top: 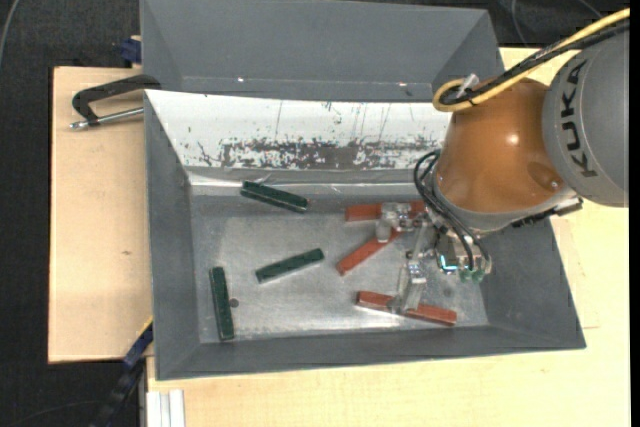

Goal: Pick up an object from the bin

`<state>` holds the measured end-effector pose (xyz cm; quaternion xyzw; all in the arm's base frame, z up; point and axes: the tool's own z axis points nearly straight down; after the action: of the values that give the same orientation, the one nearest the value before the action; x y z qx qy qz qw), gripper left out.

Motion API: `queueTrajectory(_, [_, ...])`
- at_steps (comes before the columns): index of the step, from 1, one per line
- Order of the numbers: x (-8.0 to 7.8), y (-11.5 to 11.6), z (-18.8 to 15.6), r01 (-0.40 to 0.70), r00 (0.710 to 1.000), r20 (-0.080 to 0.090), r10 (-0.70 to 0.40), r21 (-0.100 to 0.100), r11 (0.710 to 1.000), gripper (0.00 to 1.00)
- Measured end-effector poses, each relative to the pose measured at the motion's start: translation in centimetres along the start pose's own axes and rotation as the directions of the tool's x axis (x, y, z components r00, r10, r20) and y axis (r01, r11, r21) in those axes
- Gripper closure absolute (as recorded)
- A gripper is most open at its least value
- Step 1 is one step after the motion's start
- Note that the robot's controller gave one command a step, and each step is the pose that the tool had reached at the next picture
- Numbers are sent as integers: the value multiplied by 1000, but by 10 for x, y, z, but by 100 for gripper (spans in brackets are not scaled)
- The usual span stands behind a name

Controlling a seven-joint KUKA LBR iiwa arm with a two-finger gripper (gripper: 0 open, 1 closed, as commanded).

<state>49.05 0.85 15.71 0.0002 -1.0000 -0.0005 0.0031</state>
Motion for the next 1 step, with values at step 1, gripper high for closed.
queueTrajectory(1, [-58, -11, 87, 111, 994, 16, -111, 0, 994, 0])
